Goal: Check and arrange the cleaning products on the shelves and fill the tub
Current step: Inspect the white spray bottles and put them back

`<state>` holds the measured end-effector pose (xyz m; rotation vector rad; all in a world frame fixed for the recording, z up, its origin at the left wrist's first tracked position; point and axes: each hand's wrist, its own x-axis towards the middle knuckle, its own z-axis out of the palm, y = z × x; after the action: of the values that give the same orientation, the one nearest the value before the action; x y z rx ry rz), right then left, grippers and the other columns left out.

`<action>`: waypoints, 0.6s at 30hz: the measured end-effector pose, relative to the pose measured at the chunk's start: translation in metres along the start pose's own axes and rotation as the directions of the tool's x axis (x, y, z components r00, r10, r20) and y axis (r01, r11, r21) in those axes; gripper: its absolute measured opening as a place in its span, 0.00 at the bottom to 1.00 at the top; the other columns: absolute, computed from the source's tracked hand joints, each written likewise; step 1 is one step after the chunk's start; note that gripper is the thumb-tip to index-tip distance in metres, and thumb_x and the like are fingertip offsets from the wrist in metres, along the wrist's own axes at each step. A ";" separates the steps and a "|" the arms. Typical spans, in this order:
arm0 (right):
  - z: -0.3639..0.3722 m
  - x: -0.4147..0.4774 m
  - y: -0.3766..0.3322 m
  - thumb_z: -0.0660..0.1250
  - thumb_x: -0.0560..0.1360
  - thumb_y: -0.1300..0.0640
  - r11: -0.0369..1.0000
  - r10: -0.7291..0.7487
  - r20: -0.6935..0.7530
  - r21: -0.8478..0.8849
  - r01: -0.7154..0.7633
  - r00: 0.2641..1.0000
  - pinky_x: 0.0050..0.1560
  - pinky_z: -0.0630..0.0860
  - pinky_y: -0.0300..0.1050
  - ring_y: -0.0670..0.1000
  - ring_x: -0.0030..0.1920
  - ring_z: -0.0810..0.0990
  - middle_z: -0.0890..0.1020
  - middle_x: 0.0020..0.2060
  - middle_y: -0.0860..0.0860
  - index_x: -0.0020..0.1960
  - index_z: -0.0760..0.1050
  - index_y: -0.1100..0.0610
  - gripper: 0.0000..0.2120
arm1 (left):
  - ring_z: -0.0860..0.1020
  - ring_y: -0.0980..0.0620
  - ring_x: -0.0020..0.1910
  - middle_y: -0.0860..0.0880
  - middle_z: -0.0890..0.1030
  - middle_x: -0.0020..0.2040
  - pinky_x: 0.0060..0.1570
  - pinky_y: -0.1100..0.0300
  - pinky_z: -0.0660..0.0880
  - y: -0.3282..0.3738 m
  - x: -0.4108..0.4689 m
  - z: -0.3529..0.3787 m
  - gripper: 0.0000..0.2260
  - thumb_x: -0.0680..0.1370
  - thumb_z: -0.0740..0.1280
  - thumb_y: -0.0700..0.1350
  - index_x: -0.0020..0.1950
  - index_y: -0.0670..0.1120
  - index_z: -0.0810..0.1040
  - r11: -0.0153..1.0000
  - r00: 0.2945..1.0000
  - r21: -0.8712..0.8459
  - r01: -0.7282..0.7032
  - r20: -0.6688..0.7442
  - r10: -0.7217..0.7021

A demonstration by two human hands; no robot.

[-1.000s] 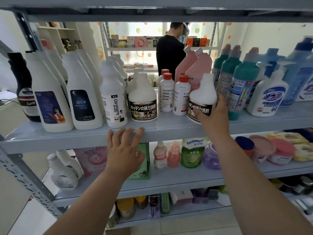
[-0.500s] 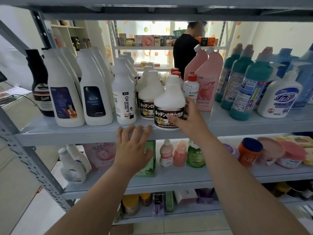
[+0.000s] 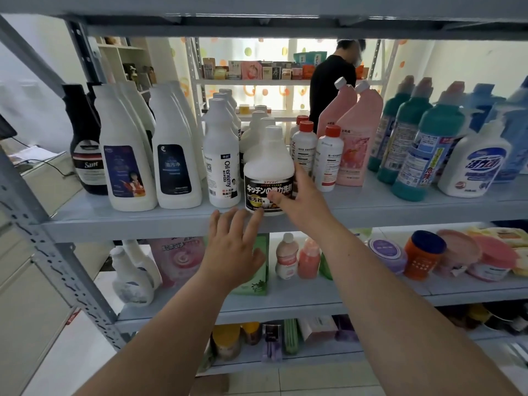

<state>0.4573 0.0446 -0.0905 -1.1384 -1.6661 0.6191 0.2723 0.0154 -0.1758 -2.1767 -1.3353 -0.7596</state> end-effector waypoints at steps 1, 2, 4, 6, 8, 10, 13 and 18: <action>0.001 0.001 -0.001 0.75 0.76 0.55 1.000 0.002 -0.008 0.002 -0.002 1.000 0.65 0.70 0.40 0.45 0.66 0.72 0.73 0.64 0.43 0.76 0.64 0.48 0.33 | 0.74 0.34 0.62 0.39 0.76 0.63 0.66 0.31 0.66 0.001 0.001 -0.002 0.36 0.70 0.66 0.54 0.77 0.42 0.69 1.000 0.999 0.008 0.011 0.030 -0.011; 0.003 0.002 -0.002 0.75 0.77 0.56 1.000 0.007 -0.016 -0.004 -0.007 1.000 0.64 0.70 0.40 0.46 0.66 0.72 0.74 0.64 0.43 0.76 0.65 0.48 0.32 | 0.74 0.34 0.63 0.39 0.76 0.63 0.66 0.31 0.66 0.002 0.002 -0.003 0.37 0.70 0.64 0.55 0.78 0.42 0.68 1.000 0.998 0.018 0.023 0.061 -0.024; 0.004 0.004 -0.005 0.74 0.77 0.56 0.999 0.034 -0.023 -0.024 -0.035 0.999 0.59 0.69 0.34 0.45 0.64 0.72 0.73 0.62 0.43 0.76 0.65 0.49 0.31 | 0.73 0.35 0.64 0.40 0.75 0.64 0.67 0.31 0.66 0.003 0.003 -0.005 0.38 0.70 0.62 0.56 0.79 0.42 0.66 0.999 0.993 0.041 0.035 0.112 -0.039; 0.004 0.006 -0.009 0.74 0.78 0.56 0.997 0.062 -0.017 -0.043 -0.063 0.998 0.51 0.65 0.26 0.43 0.62 0.71 0.73 0.61 0.42 0.76 0.65 0.50 0.30 | 0.72 0.35 0.64 0.41 0.74 0.64 0.67 0.31 0.65 0.004 0.003 -0.007 0.40 0.70 0.62 0.57 0.80 0.42 0.64 0.997 0.989 0.064 0.036 0.140 -0.045; 0.005 0.008 -0.012 0.74 0.78 0.55 0.994 0.078 -0.012 -0.070 -0.079 0.997 0.54 0.67 0.30 0.44 0.62 0.72 0.75 0.63 0.44 0.76 0.65 0.51 0.30 | 0.72 0.35 0.64 0.42 0.74 0.63 0.67 0.31 0.66 0.004 0.004 -0.008 0.41 0.70 0.62 0.58 0.80 0.41 0.64 0.996 0.988 0.084 0.037 0.145 -0.049; 0.006 0.009 -0.017 0.73 0.78 0.55 0.992 0.088 -0.013 -0.095 -0.089 0.996 0.60 0.66 0.37 0.43 0.62 0.72 0.76 0.67 0.47 0.77 0.65 0.51 0.31 | 0.72 0.35 0.62 0.42 0.74 0.62 0.66 0.31 0.66 0.005 0.006 -0.008 0.42 0.69 0.64 0.58 0.80 0.41 0.64 0.994 0.987 0.099 0.043 0.150 -0.057; 0.006 0.009 -0.020 0.73 0.79 0.55 0.987 0.113 -0.020 -0.114 -0.114 0.993 0.61 0.65 0.38 0.42 0.61 0.69 0.76 0.67 0.47 0.78 0.64 0.52 0.31 | 0.72 0.35 0.61 0.42 0.74 0.63 0.65 0.31 0.66 0.006 0.009 -0.007 0.44 0.67 0.68 0.59 0.79 0.41 0.65 0.990 0.984 0.128 0.058 0.158 -0.078; 0.006 0.013 -0.018 0.72 0.79 0.52 0.978 0.161 -0.025 -0.132 -0.163 0.987 0.61 0.67 0.41 0.51 0.69 0.75 0.77 0.70 0.49 0.77 0.65 0.50 0.29 | 0.69 0.38 0.58 0.42 0.73 0.61 0.64 0.32 0.67 0.011 0.013 -0.007 0.44 0.66 0.70 0.60 0.79 0.43 0.66 0.985 0.983 0.151 0.085 0.147 -0.107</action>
<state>0.4440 0.0490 -0.0724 -1.3833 -1.6328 0.6063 0.2855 0.0144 -0.1631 -2.1046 -1.5327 -0.5191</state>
